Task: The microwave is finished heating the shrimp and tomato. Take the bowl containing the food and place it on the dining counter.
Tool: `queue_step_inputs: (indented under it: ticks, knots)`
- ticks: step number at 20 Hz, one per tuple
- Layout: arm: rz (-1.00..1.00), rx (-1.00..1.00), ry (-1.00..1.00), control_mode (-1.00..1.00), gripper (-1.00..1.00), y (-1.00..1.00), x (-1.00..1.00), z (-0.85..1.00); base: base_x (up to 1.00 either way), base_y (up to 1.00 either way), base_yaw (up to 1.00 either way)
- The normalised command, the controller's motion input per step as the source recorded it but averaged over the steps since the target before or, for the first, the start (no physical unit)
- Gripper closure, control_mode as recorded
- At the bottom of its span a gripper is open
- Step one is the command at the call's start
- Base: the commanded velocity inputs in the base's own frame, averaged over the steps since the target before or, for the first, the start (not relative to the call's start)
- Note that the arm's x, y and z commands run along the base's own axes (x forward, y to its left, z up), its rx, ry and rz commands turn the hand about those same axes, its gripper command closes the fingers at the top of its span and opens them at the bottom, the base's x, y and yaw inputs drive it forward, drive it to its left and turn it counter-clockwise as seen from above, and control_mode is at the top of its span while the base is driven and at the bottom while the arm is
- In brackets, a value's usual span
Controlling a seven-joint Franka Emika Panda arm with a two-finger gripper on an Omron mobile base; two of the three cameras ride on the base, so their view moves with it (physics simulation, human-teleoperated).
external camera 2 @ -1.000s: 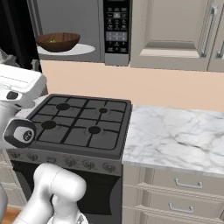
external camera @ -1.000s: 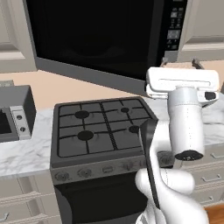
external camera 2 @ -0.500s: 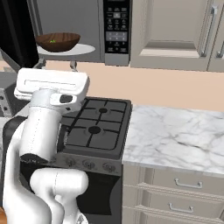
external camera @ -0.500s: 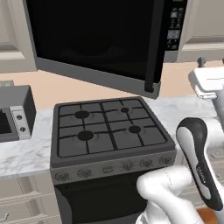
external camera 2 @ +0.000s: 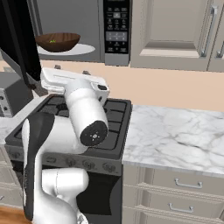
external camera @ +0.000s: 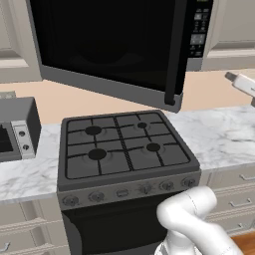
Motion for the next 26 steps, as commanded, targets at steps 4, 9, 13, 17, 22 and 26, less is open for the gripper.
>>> queue_step_inputs:
  ticks: [4,9,13,17,22,26]
  knots:
    - [0.06,0.07,0.16,-1.00,-1.00,0.05,0.02,-0.01,0.00,0.00,0.00]
    - [0.00,-0.15,0.85,-1.00,-1.00,0.09,0.51,0.38,0.00,0.00,0.00]
    - [0.02,-0.15,0.68,-1.00,-1.00,0.00,0.42,0.11,0.00,0.00,0.00]
    - [0.01,0.00,0.16,-1.00,-1.00,0.00,0.12,-0.24,0.00,0.00,0.00]
    - [0.00,0.21,0.08,-1.00,-1.00,0.00,0.56,-0.88,0.00,0.00,0.00]
    - [-0.03,0.33,0.16,-1.00,-1.00,0.16,0.18,-0.12,0.00,0.00,0.00]
